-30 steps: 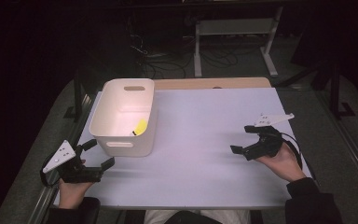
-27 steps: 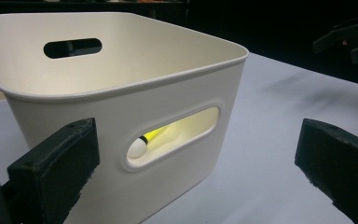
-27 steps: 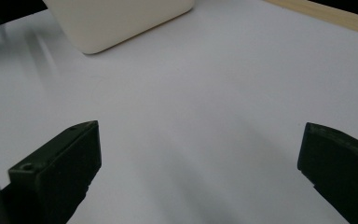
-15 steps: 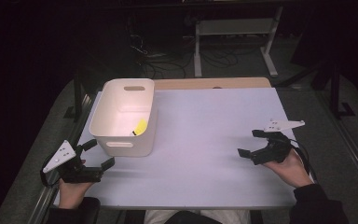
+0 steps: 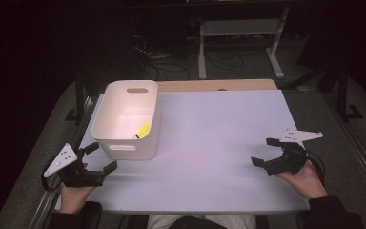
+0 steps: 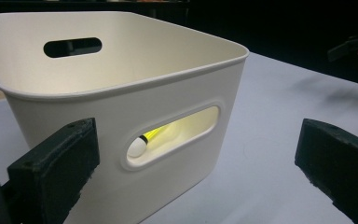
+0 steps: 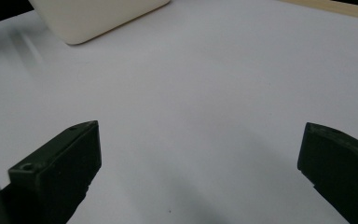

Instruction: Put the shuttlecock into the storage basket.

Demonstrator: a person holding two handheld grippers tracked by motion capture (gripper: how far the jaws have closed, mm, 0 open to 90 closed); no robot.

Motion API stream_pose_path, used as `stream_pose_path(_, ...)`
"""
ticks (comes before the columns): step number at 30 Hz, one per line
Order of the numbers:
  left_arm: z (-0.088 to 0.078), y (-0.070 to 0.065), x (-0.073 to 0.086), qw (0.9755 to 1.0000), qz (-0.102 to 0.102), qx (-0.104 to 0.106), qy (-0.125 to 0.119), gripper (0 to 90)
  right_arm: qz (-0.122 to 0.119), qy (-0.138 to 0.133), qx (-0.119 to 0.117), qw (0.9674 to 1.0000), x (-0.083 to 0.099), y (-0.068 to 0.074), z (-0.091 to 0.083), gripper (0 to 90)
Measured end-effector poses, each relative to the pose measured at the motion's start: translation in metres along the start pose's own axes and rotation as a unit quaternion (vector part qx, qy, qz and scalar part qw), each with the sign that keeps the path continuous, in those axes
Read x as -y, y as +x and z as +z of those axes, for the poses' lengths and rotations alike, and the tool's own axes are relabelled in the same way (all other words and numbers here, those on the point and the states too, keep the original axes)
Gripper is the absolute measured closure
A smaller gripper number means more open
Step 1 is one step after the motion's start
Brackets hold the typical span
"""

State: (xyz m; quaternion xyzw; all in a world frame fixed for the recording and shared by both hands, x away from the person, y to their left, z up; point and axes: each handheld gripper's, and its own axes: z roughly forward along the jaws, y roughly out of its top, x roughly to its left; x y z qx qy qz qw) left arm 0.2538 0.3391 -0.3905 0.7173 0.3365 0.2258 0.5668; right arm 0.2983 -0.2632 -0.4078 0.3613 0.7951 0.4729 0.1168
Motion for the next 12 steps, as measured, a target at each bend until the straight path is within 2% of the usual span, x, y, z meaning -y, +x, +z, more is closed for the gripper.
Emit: stream_pose_path(12, 0.001, 0.0, 0.0, 1.0, 0.001, 0.004, 0.004, 0.0, 0.008, -0.003, 0.013, 0.9999, 0.015, -0.004, -0.005, 0.0)
